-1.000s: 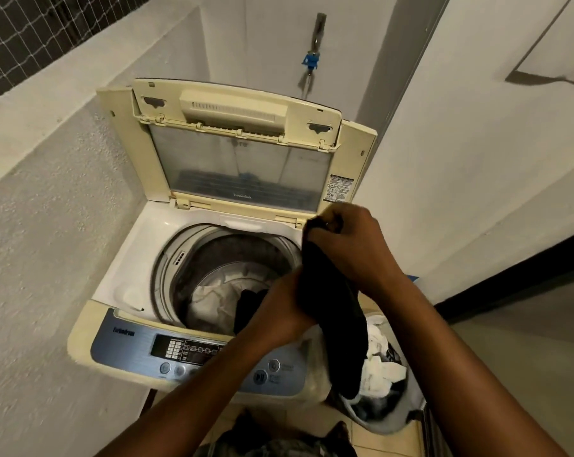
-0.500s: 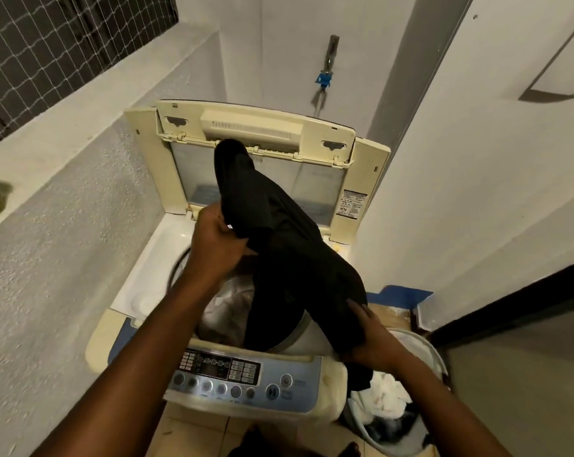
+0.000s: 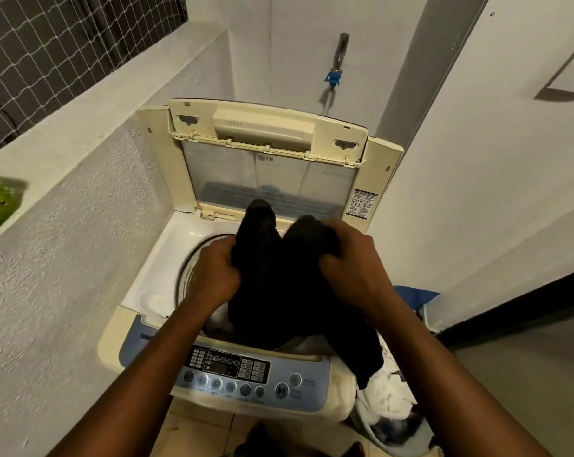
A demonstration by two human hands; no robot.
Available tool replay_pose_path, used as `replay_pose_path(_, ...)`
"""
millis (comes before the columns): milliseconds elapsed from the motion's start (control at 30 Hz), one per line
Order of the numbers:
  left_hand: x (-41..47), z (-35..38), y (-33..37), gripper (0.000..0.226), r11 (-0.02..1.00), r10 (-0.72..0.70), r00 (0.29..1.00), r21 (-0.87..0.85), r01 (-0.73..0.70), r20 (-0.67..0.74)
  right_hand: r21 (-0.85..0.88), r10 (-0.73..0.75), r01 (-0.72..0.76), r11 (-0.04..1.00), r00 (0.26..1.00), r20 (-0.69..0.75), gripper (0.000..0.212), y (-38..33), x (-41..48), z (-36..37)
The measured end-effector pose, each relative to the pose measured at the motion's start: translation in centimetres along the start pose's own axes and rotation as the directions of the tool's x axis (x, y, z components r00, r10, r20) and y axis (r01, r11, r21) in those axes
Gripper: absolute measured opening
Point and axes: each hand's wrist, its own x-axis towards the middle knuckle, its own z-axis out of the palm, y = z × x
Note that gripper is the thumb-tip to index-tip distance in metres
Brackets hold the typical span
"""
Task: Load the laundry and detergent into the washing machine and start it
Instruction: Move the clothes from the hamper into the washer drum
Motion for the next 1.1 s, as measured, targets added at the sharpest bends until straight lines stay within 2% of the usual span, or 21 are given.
replay_pose_path(67, -0.3, 0.4, 0.0, 0.01, 1.0, -0.019, 0.999, 0.025, 0.019, 0.025, 0.051, -0.048, 0.047, 0.998, 0.999, 0.025, 0.012, -2.2, 1.1, 0.7)
replay_pose_path(133, -0.6, 0.5, -0.1, 0.011, 0.997, -0.062, 0.997, 0.041, 0.06, 0.035, 0.124, -0.073, 0.067, 0.99, 0.996, 0.044, 0.013, -3.8, 2.1, 1.6)
replay_pose_path(233, -1.0, -0.3, -0.5, 0.059, 0.995, -0.103, 0.992, 0.003, 0.103, 0.072, 0.351, -0.047, 0.008, 0.936, 0.994, 0.102, 0.024, -5.9, 3.4, 2.3)
replay_pose_path(300, -1.1, -1.0, -1.0, 0.067, 0.992, -0.113, 0.987, -0.034, 0.118, 0.114, 0.524, -0.016, -0.058, 0.85, 0.991, 0.135, 0.028, -7.1, 4.3, 2.8)
replay_pose_path(367, -0.7, -1.4, -0.9, 0.057, 0.973, -0.202, 0.976, -0.095, 0.209, 0.077, 0.662, 0.026, -0.137, 0.737, 0.984, 0.175, 0.033, -8.3, 5.0, 3.1)
replay_pose_path(433, -0.5, -1.6, -0.3, 0.086, 0.961, -0.258, 0.966, -0.092, 0.26, 0.027, 0.751, 0.05, -0.2, 0.629, 0.975, 0.217, 0.042, -9.3, 5.5, 3.0)
replay_pose_path(533, -0.8, -1.6, -0.5, 0.059, 0.973, -0.176, 0.983, -0.144, 0.182, 0.052, 0.822, 0.057, -0.231, 0.521, 0.97, 0.237, 0.054, -9.9, 6.1, 3.0)
replay_pose_path(567, -0.9, -1.8, -0.9, 0.072, 0.969, -0.152, 0.983, -0.183, 0.168, 0.099, 0.829, 0.058, -0.233, 0.509, 0.97, 0.237, 0.054, -9.7, 6.3, 3.0)
replay_pose_path(667, -0.9, -1.7, -2.1, 0.116, 0.963, -0.011, 0.97, -0.257, 0.075, 0.242, 0.796, 0.071, -0.253, 0.549, 0.964, 0.257, 0.043, -8.5, 6.1, 3.5)
replay_pose_path(767, -1.0, -0.4, -1.8, 0.127, 0.962, 0.029, 0.954, -0.267, 0.054, 0.297, 0.755, 0.069, -0.27, 0.597, 0.955, 0.288, 0.036, -7.0, 5.3, 4.9)
replay_pose_path(833, -1.2, 0.6, -1.4, 0.11, 0.958, -0.016, 0.98, -0.278, 0.071, 0.198, 0.755, 0.037, -0.276, 0.594, 0.947, 0.318, 0.039, -6.1, 4.8, 5.7)
replay_pose_path(900, -1.1, 0.9, -1.6, 0.071, 0.947, -0.131, 0.991, -0.29, 0.136, 0.037, 0.74, -0.049, -0.268, 0.617, 0.926, 0.376, 0.046, -5.1, 4.6, 5.8)
replay_pose_path(967, -0.9, 0.6, -2.4, 0.049, 0.95, -0.18, 0.981, -0.27, 0.155, -0.07, 0.649, -0.134, -0.157, 0.744, 0.917, 0.375, 0.06, -3.2, 4.4, 5.5)
replay_pose_path(1033, -0.8, -0.2, -3.2, 0.048, 0.951, -0.171, 0.981, -0.276, 0.139, -0.094, 0.389, -0.105, -0.032, 0.921, 0.939, 0.327, 0.082, 0.3, 4.2, 5.4)
replay_pose_path(1067, -0.8, -0.6, -3.4, 0.047, 0.954, -0.176, 0.979, -0.263, 0.144, -0.102, 0.192, -0.042, -0.017, 0.981, 0.953, 0.3, 0.095, 2.4, 4.0, 5.5)
replay_pose_path(1100, -0.8, -0.9, -3.5, 0.046, 0.955, -0.187, 0.977, -0.253, 0.155, -0.106, -0.029, 0.028, -0.021, 0.999, 0.959, 0.283, 0.108, 4.6, 3.7, 5.5)
